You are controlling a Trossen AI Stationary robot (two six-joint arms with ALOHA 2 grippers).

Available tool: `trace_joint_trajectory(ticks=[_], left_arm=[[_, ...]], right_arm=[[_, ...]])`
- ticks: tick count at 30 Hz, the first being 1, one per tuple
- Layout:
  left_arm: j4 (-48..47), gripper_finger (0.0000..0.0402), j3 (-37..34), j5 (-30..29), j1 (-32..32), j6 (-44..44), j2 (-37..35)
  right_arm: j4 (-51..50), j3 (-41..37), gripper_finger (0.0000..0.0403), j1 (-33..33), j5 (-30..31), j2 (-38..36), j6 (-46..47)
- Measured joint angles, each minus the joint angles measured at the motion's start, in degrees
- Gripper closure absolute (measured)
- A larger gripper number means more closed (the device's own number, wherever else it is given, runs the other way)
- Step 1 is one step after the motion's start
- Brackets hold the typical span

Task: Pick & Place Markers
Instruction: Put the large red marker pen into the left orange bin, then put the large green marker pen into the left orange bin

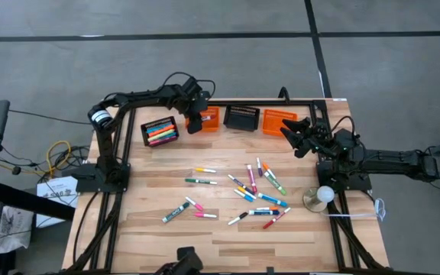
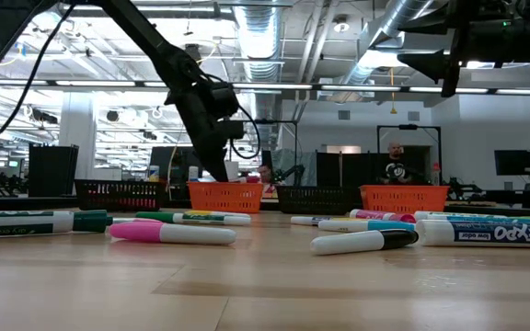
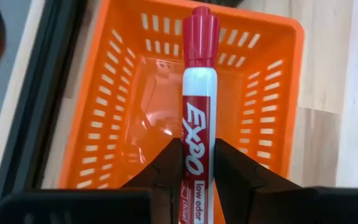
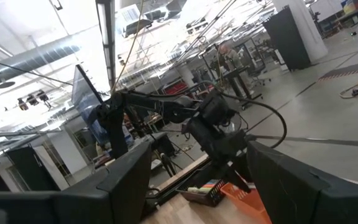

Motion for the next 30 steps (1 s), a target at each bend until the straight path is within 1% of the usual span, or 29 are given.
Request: trace_joint_trajectory(ticks=[6,11,15,24,27,30], left_arm=[[-0.64,0.0329,-0.02,-0.05,0.57,0.01,0.0],[-0.69,0.0318,-0.07,-0.62,0.53,0.03,0.0],[-0.64,0.0296,-0.07,-0.6,0.5,0.03,0.0],[-0.53,0.0229,-0.17,-0.65,0.36,0.01,-0.28],[-0.36,0.0213,-0.2,-2.38,0.35,0.01,-1.94],[-0.07,0.0204,-0.17,-3.24,0.37,0.01,-5.36]], right_arm=[[0.0,0.0,0.0148,0.0,0.0,0.0,0.0],[0.0,0.0,0.0148,0.0,0.0,0.0,0.0],[0.0,0.0,0.0148,0.0,0.01,0.01,0.0],[0.0,0.0,0.0148,0.0,0.02,0.01,0.0],[0.0,0.0,0.0148,0.0,0.02,0.01,0.0],[0.01,0.0,0.0148,0.0,0.06,0.01,0.0]])
